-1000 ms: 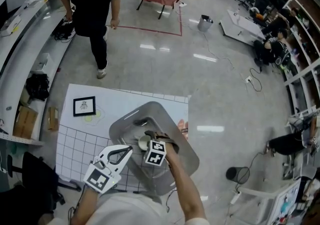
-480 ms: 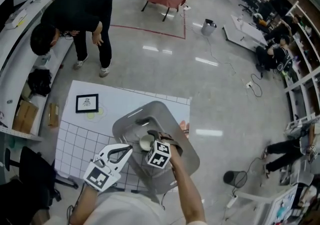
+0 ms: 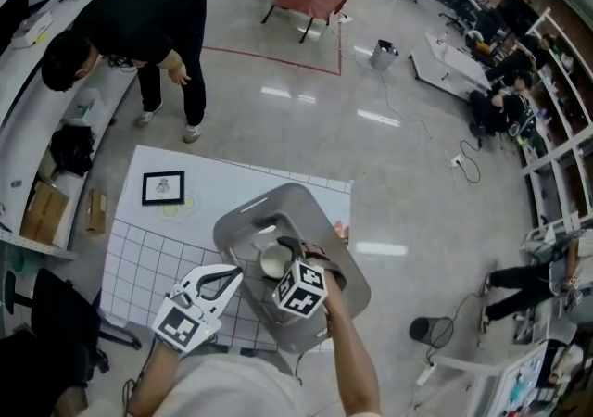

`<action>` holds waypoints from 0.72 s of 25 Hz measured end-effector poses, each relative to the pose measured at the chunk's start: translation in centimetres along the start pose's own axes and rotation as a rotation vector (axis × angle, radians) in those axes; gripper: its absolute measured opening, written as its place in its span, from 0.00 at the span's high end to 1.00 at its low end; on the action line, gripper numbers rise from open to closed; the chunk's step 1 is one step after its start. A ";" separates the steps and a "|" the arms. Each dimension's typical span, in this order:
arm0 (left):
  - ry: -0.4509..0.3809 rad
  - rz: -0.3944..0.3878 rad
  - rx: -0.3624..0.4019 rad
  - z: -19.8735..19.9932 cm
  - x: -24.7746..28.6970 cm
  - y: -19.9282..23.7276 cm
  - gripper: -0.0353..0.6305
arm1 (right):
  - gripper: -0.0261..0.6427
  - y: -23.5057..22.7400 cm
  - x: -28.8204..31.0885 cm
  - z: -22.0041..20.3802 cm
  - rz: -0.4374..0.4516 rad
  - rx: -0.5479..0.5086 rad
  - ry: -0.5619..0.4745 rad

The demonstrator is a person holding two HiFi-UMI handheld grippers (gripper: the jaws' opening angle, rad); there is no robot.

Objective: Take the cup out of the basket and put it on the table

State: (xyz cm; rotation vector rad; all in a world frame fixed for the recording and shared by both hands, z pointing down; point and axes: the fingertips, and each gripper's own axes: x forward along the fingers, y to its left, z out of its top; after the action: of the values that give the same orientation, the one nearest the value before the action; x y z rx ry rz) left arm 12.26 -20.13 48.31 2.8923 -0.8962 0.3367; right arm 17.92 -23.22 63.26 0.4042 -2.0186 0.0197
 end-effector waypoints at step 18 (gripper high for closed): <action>-0.043 0.048 -0.012 -0.8 -5.9 1.0 0.93 | 0.35 1.0 -8.1 8.5 -0.113 0.017 -0.055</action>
State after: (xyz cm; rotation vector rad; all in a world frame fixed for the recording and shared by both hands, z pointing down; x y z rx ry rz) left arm 6.78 -17.60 47.68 2.8814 -0.9727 0.2737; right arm 13.66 -21.67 52.45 0.5342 -2.0476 -0.0451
